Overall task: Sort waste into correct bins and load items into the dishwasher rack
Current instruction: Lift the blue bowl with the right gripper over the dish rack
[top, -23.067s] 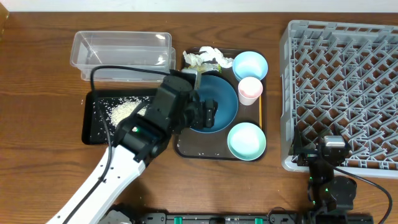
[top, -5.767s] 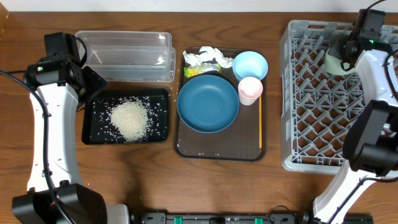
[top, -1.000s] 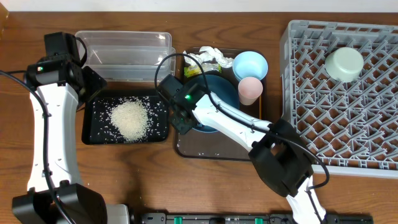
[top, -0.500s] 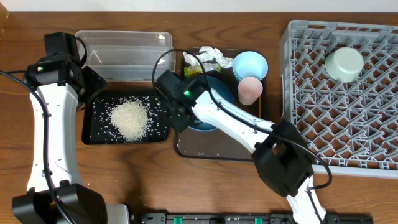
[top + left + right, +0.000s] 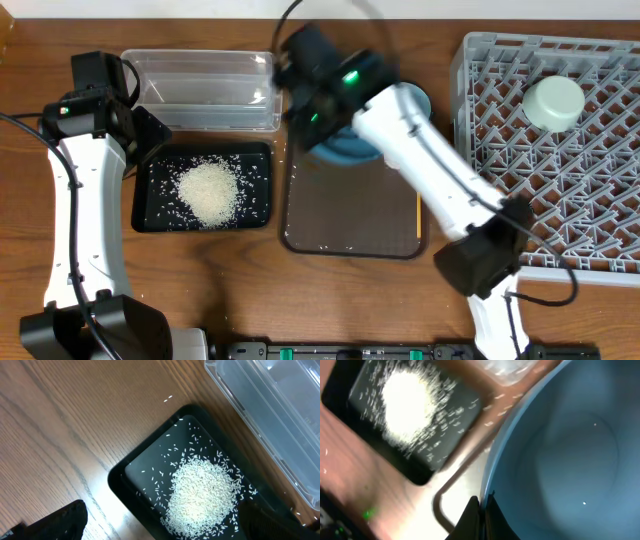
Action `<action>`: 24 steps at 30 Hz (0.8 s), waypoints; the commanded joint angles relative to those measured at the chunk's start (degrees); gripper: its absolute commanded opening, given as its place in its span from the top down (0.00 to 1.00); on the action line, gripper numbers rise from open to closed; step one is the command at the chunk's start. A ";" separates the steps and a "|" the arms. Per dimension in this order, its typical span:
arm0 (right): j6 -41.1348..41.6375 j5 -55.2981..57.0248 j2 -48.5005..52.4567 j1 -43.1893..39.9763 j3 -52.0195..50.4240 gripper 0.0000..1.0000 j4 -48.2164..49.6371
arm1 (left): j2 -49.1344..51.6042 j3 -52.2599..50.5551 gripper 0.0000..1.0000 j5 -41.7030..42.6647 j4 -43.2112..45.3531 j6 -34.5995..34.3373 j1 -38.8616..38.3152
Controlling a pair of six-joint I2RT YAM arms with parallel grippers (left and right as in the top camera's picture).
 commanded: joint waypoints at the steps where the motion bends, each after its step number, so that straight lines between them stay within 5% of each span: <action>1: -1.38 -0.42 -4.85 -5.99 4.81 0.99 -0.85 | 0.20 1.16 0.03 -0.94 -0.15 -0.46 0.20; 10: -1.60 -10.69 -11.02 -28.33 6.10 0.99 0.61 | 0.20 1.16 0.03 -0.94 -0.15 -0.46 0.20; 24: -6.91 -51.06 -10.80 -61.35 -0.94 0.99 -8.44 | 0.20 1.16 0.03 -0.94 -0.17 -0.46 0.20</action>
